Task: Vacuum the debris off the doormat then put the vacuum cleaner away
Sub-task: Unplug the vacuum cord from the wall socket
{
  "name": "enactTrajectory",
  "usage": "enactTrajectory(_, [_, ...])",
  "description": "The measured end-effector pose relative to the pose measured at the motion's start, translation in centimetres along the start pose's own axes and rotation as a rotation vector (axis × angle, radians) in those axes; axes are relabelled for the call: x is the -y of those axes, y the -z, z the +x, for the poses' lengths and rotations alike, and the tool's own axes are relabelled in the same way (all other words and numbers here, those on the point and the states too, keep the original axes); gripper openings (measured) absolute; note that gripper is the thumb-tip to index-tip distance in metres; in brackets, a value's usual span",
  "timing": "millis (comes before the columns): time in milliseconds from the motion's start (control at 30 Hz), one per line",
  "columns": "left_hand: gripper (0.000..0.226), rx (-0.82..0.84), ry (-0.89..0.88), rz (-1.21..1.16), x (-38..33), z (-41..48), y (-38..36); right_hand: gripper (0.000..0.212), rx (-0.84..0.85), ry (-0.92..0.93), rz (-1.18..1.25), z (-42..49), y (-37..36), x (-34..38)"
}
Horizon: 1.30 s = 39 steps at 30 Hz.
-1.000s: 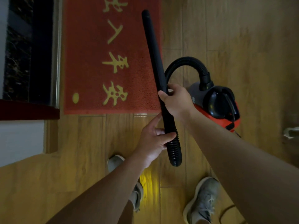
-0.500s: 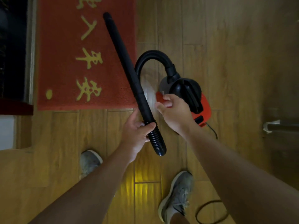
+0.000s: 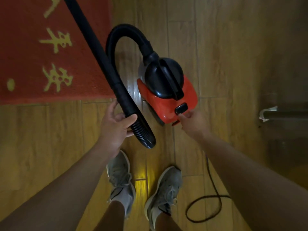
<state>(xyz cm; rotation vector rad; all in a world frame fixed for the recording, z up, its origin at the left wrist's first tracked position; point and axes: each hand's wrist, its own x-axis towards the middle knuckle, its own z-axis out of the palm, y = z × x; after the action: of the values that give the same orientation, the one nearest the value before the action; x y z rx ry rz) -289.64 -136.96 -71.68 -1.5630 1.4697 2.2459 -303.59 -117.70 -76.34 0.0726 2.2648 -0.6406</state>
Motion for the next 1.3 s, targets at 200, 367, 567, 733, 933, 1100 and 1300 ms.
enactTrajectory(200, [0.077, 0.014, -0.011, -0.002, 1.5, 1.2, 0.1, 0.039, -0.007, -0.024, 0.007, 3.2, -1.3, -1.9])
enactTrajectory(367, [0.077, 0.009, -0.024, 0.039, 2.3, 2.1, 0.3, 0.036, -0.031, -0.069, 0.053, 5.1, -1.5, -1.4])
enactTrajectory(567, [0.076, 0.012, -0.021, 0.007, 2.7, 2.6, -0.5, 0.028, -0.031, -0.108, 0.095, 6.4, -1.9, -2.4])
enactTrajectory(733, [0.076, 0.024, -0.005, 0.019, 3.1, 3.3, -1.1, 0.025, -0.016, -0.165, 0.13, 7.0, -2.2, -2.6])
enactTrajectory(933, [0.076, 0.031, 0.013, 0.035, 3.9, 3.9, -2.0, 0.025, 0.015, -0.231, 0.188, 7.5, -2.3, -3.1])
enactTrajectory(1100, [0.078, 0.019, 0.03, 0.033, 4.5, 3.7, -2.3, 0.022, 0.045, -0.232, 0.187, 7.3, -2.0, -2.9])
enactTrajectory(1300, [0.077, 0.002, 0.036, 0.048, 4.5, 3.1, -2.6, 0.029, 0.021, -0.195, 0.179, 6.2, -2.1, -3.1])
